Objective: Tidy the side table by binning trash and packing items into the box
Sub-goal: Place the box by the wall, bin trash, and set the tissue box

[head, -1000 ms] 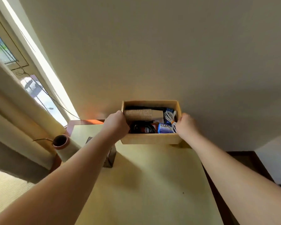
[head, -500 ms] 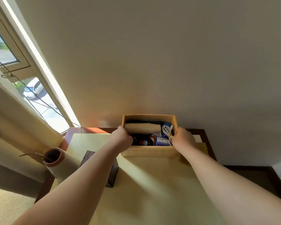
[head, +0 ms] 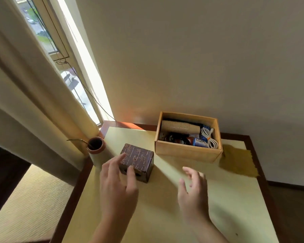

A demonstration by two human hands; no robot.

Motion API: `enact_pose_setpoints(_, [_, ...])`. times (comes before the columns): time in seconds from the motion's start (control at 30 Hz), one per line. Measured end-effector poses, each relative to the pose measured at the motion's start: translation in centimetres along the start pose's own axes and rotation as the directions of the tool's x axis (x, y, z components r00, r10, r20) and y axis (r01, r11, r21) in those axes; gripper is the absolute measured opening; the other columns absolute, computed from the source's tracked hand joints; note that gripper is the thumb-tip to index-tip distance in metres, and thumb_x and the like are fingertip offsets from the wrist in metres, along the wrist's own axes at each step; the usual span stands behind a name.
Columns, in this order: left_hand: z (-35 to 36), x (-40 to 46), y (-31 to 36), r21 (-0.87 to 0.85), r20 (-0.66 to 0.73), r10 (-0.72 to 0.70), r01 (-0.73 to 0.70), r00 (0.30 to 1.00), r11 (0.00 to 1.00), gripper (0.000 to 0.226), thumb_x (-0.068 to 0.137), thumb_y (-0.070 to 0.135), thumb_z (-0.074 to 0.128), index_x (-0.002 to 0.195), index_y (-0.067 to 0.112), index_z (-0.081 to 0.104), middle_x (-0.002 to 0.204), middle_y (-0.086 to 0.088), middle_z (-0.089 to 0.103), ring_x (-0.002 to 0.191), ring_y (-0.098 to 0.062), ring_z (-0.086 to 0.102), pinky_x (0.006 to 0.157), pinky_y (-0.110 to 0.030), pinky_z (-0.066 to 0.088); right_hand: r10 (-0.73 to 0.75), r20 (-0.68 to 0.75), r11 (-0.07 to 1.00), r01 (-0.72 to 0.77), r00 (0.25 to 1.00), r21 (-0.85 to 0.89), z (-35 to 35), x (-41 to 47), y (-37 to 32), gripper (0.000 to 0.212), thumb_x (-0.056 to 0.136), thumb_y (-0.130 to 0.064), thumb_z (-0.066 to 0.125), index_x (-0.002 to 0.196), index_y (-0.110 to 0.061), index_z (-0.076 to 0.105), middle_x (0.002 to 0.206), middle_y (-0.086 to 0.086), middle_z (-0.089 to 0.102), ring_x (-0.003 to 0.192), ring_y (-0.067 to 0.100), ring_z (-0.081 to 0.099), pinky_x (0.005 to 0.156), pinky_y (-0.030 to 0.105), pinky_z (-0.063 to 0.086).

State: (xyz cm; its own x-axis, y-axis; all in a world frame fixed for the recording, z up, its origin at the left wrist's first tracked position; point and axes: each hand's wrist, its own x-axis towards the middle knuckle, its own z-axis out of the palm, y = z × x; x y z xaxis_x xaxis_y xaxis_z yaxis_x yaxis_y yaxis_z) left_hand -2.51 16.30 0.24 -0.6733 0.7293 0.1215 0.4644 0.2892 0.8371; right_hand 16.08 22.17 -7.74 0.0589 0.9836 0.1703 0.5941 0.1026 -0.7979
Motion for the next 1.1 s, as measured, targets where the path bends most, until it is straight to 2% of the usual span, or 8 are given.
enact_pose_setpoints(0.17, [-0.7, 0.1, -5.6, 0.020, 0.097, -0.253, 0.252, 0.963, 0.967, 0.061, 0.102, 0.029, 0.062, 0.156, 0.027, 0.033, 0.161, -0.004, 0.037, 0.145, -0.028, 0.041, 0.118, -0.054, 0.039, 0.229, 0.452, 0.941, -0.315, 0.862, 0.124, 4.5, -3.3, -4.8, 0.074, 0.093, -0.016, 0.072, 0.156, -0.032, 0.037, 0.142, -0.022, 0.039, 0.142, 0.008, 0.040, 0.117, 0.029, 0.034])
enact_pose_setpoints(0.23, [-0.7, 1.7, -6.5, 0.038, 0.238, -0.312, 0.312, 0.920, 0.949, 0.069, 0.104, 0.037, 0.057, 0.163, 0.025, 0.022, 0.168, -0.005, 0.027, 0.152, -0.029, 0.032, 0.122, -0.049, 0.032, 0.340, 0.520, 0.876, -0.465, 0.784, 0.128, 5.3, -2.8, -7.1, 0.081, 0.092, -0.015, 0.072, 0.160, -0.032, 0.030, 0.140, -0.018, 0.041, 0.139, 0.012, 0.042, 0.108, 0.028, 0.037])
enact_pose_setpoints(0.3, [-0.9, 3.1, -6.8, 0.093, 0.400, -0.338, 0.329, 0.852, 0.940, 0.072, 0.105, 0.040, 0.056, 0.164, 0.030, 0.016, 0.169, -0.003, 0.028, 0.152, -0.028, 0.034, 0.123, -0.048, 0.030, 0.409, 0.518, 0.834, -0.538, 0.751, 0.123, 5.6, -2.4, -8.8, 0.074, 0.091, -0.010, 0.069, 0.154, -0.031, 0.036, 0.133, -0.014, 0.054, 0.116, 0.012, 0.058, 0.088, 0.026, 0.045])
enact_pose_setpoints(0.37, [-1.4, 3.6, -6.6, 0.125, 0.546, -0.296, 0.274, 0.783, 0.954, 0.076, 0.104, 0.037, 0.058, 0.164, 0.036, 0.013, 0.168, 0.001, 0.032, 0.151, -0.028, 0.037, 0.123, -0.047, 0.030, 0.455, 0.507, 0.800, -0.586, 0.732, 0.129, 5.8, -2.3, -9.8, 0.063, 0.091, -0.002, 0.064, 0.144, -0.024, 0.040, 0.113, -0.013, 0.060, 0.093, 0.000, 0.056, 0.068, 0.022, 0.043])
enact_pose_setpoints(0.47, [-2.2, 3.4, -6.2, 0.053, 0.599, -0.232, 0.252, 0.767, 0.966, 0.072, 0.103, 0.027, 0.063, 0.162, 0.032, 0.021, 0.160, 0.004, 0.043, 0.148, -0.023, 0.040, 0.118, -0.038, 0.032, 0.454, 0.489, 0.810, -0.574, 0.745, 0.122, 5.8, -2.5, -10.4, 0.058, 0.089, 0.003, 0.061, 0.139, -0.021, 0.042, 0.115, -0.004, 0.063, 0.090, -0.001, 0.054, 0.065, 0.022, 0.042])
enact_pose_setpoints(0.6, [-3.3, 1.8, -6.6, -0.052, 0.516, -0.203, 0.267, 0.832, 0.962, 0.065, 0.100, 0.023, 0.066, 0.157, 0.032, 0.034, 0.142, 0.016, 0.054, 0.141, -0.012, 0.047, 0.107, -0.026, 0.035, 0.425, 0.496, 0.838, -0.536, 0.758, 0.101, 4.6, -3.6, -11.0, 0.056, 0.087, 0.002, 0.062, 0.132, -0.027, 0.046, 0.110, -0.012, 0.064, 0.094, -0.001, 0.058, 0.068, 0.020, 0.045])
enact_pose_setpoints(0.8, [-4.3, -1.7, -7.6, -0.081, 0.452, -0.175, 0.236, 0.875, 0.968, 0.064, 0.098, 0.022, 0.068, 0.154, 0.037, 0.040, 0.141, 0.015, 0.055, 0.133, -0.002, 0.049, 0.114, -0.033, 0.040, 0.370, 0.492, 0.891, -0.452, 0.788, 0.054, 3.7, -6.0, -11.4, 0.073, 0.085, -0.013, 0.061, 0.150, -0.038, 0.038, 0.138, -0.012, 0.057, 0.127, 0.014, 0.054, 0.110, 0.043, 0.048])
enact_pose_setpoints(1.1, [-5.1, -2.1, -7.6, -0.062, 0.502, -0.184, 0.247, 0.845, 0.967, 0.059, 0.098, 0.019, 0.064, 0.149, 0.037, 0.042, 0.137, 0.013, 0.059, 0.129, -0.009, 0.055, 0.114, -0.040, 0.046, 0.345, 0.534, 0.885, -0.457, 0.771, 0.088, 3.6, -7.7, -10.4, 0.080, 0.078, -0.017, 0.059, 0.149, -0.045, 0.037, 0.134, -0.015, 0.063, 0.123, 0.012, 0.062, 0.106, 0.043, 0.053])
